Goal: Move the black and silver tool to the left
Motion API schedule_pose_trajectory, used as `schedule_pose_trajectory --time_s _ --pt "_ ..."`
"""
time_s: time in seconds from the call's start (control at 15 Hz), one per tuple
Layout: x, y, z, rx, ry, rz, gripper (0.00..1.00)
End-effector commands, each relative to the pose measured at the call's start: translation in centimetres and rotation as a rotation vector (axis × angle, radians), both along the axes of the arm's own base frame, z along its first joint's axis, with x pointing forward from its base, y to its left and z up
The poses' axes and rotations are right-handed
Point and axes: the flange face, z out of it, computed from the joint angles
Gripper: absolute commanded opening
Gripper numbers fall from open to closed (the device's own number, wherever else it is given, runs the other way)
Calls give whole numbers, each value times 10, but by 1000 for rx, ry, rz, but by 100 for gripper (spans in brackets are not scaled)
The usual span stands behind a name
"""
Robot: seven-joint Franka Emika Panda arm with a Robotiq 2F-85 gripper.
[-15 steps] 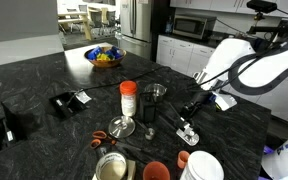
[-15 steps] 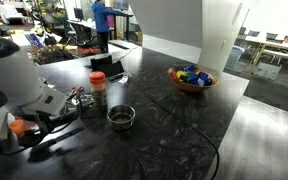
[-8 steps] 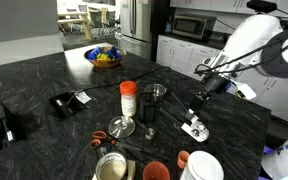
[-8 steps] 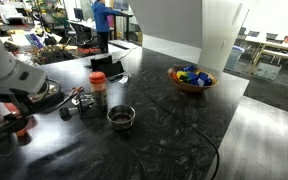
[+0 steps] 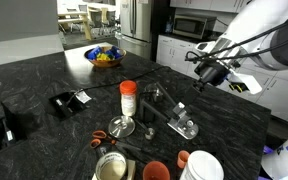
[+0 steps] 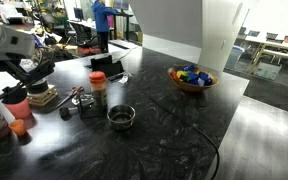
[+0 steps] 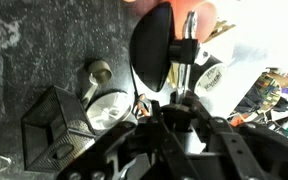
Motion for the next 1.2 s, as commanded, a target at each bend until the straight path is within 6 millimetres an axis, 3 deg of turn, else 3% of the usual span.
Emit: schedule_pose_trajectory --time_s 0.0,0.4,0.8,1.13 --pt "33 11 15 -52 -130 38 10" --pt "93 47 0 -71 -179 104 10" --pt "164 67 -14 -49 -200 54 10" --pt "211 86 -28 -32 -184 17 10"
